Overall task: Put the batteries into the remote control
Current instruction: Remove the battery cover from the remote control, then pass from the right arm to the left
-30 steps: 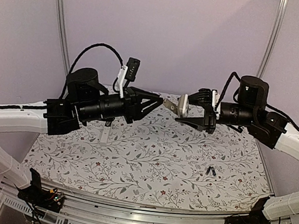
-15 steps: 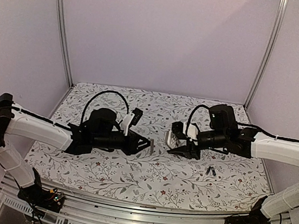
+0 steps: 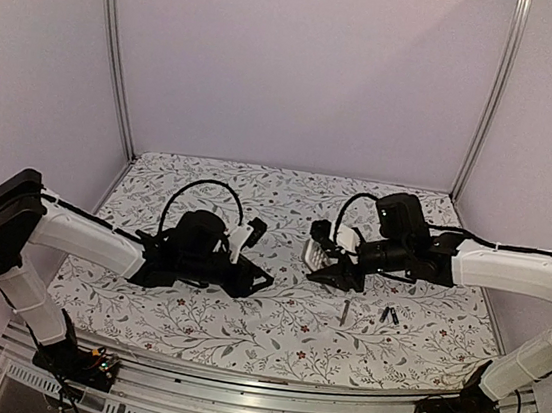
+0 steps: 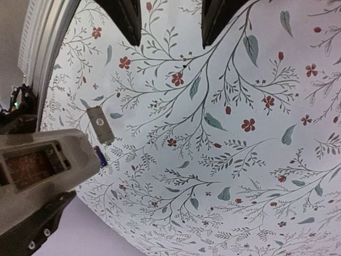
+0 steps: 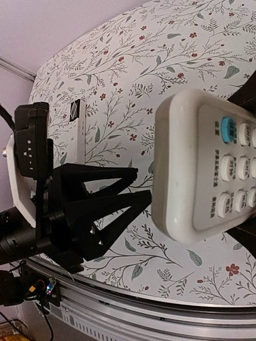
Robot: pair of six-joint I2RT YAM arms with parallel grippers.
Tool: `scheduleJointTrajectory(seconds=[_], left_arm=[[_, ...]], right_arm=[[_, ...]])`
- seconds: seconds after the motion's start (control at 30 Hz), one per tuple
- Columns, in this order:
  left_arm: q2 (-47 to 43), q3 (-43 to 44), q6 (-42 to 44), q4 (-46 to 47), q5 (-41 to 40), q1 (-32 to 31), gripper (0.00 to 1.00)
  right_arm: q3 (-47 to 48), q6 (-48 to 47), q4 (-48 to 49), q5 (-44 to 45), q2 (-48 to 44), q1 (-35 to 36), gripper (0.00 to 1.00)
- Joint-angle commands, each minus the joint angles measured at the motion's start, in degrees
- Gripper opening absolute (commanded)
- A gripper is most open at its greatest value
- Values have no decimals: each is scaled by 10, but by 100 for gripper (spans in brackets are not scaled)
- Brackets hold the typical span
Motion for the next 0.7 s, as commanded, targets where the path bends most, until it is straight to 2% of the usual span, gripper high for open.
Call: scheduleJointTrajectory(seconds=[0.0,0.17,0.3,0.43,0.57,0.67], left_arm=[[-20,29,49,-45,-13,8,40],[-82,4,73,2,-8,7,48],[-154,-41,124,86,53,6,60],[-230,-68,211,128,119,-4,67],[-271,-50,290,110,167,-27,75],[-267,5,316,63,178,-45,79]], right_arm=[[30,51,13,30,-12,-3,1],[33,84,34,-5,-40,-3,1],[60,115,62,-42,-54,-3,1],[92,130,90,-129,-79,-3,2],[121,159,141,-285,-92,-2,4],[123,216,224,-323,-101,7,4]])
